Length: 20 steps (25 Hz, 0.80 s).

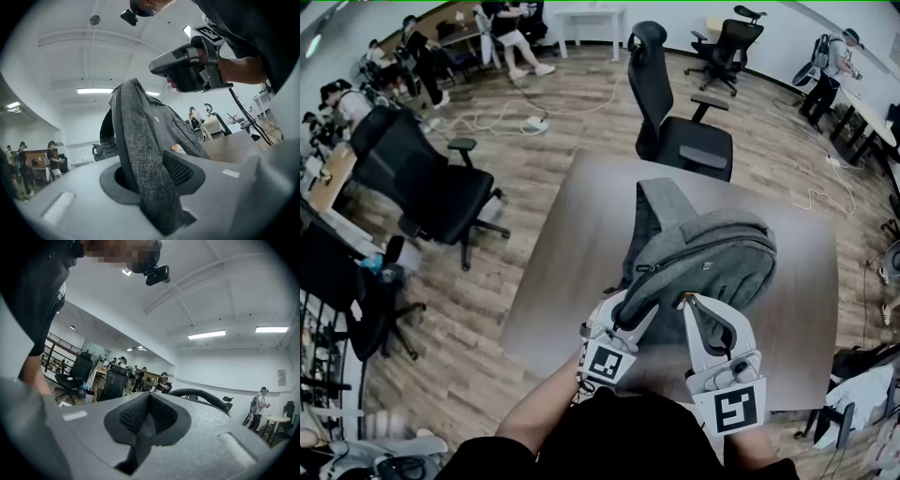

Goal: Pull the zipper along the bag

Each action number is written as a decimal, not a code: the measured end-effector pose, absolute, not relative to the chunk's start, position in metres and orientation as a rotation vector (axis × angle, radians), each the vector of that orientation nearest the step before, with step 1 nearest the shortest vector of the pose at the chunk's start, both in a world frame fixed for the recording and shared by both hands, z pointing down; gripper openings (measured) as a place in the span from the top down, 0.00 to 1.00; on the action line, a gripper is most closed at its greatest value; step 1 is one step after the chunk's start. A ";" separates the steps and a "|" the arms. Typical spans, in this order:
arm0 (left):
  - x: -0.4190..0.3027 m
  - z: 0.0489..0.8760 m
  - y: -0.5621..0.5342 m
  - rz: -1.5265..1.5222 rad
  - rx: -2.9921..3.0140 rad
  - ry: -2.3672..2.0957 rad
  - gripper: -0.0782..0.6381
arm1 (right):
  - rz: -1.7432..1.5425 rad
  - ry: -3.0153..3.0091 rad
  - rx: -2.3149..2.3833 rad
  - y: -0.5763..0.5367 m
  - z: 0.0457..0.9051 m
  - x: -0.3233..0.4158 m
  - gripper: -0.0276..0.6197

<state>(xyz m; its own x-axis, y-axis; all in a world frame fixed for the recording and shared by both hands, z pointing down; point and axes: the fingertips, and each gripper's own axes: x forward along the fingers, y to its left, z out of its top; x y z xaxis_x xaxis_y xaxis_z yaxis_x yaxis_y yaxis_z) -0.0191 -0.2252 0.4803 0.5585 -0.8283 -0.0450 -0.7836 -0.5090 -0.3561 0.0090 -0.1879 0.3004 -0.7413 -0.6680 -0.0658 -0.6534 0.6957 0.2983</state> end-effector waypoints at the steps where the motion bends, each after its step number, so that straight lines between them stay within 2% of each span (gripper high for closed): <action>1: -0.021 0.481 -0.223 -0.184 -2.482 1.315 0.66 | -0.479 -2.840 1.105 -0.186 0.300 0.003 0.95; 5: -0.022 0.486 -0.213 -0.173 -2.580 1.273 0.66 | -0.492 -2.776 1.094 -0.177 0.302 -0.015 0.86; 10: -0.029 0.493 -0.205 -0.128 -2.707 1.251 0.68 | -0.540 -2.575 1.037 -0.162 0.319 -0.036 0.85; 20: -0.022 0.498 -0.199 -0.259 -2.718 1.336 0.68 | -0.847 -2.291 0.830 -0.142 0.322 -0.053 0.79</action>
<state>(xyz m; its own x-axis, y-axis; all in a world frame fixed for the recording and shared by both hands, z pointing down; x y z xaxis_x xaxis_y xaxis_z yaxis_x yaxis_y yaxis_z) -0.0223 -0.1995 0.4982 0.6000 -0.7928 0.1073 -0.7754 -0.6093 -0.1660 -0.0528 -0.1422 0.3218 -0.6549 -0.7027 0.2782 -0.3528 0.6098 0.7097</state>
